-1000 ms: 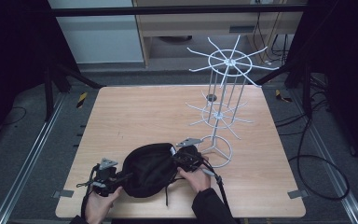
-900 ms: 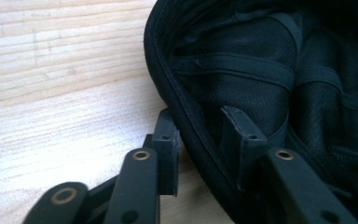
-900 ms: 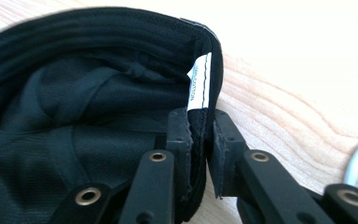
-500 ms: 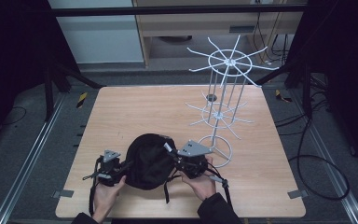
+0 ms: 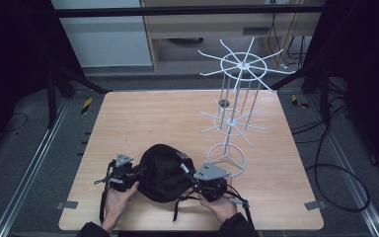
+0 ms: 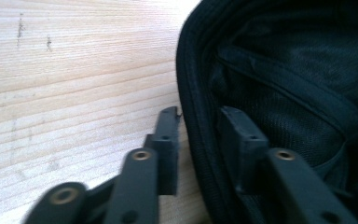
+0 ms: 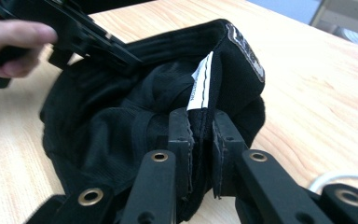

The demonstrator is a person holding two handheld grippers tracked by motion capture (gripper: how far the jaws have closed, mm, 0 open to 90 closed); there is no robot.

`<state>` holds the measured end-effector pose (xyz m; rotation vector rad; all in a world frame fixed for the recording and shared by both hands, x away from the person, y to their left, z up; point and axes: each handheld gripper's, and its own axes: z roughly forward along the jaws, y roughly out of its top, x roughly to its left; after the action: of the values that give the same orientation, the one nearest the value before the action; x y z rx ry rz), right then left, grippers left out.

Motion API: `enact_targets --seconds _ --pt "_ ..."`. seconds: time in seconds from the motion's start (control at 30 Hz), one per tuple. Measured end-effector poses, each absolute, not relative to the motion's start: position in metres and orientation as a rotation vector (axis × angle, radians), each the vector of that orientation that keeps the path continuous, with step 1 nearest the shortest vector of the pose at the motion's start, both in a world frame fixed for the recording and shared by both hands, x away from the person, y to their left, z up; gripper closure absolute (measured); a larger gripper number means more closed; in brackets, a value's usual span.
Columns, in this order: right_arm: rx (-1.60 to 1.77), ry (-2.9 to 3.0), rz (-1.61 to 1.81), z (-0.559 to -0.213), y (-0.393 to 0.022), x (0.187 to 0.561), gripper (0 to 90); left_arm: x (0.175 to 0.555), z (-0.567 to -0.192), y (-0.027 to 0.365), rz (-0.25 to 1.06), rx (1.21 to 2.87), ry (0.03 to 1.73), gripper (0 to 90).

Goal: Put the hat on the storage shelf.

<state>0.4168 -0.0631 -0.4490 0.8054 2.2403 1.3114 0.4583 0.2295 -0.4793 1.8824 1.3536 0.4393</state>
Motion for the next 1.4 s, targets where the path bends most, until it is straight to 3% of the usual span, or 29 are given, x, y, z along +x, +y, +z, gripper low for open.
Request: enact_targets --seconds 0.07,0.23,0.47,1.03,1.4 --pt "0.820 2.239 1.303 -0.450 -0.064 0.417 80.9 0.458 -0.478 0.231 0.437 1.884 1.351 59.1" --pt "0.860 2.230 1.279 -0.454 -0.068 0.416 81.0 0.447 -0.456 0.238 0.483 1.838 1.320 55.1" --pt "0.884 2.233 1.265 -0.461 -0.067 0.414 81.0 0.428 -0.433 0.216 0.380 1.805 1.196 51.2" --pt "0.859 2.260 1.306 -0.466 -0.062 0.409 80.7 0.441 -0.428 0.150 0.301 1.812 1.146 37.4" --pt "0.856 2.278 1.303 -0.471 -0.059 0.407 80.4 0.441 -0.436 0.137 0.345 1.831 1.204 29.5"
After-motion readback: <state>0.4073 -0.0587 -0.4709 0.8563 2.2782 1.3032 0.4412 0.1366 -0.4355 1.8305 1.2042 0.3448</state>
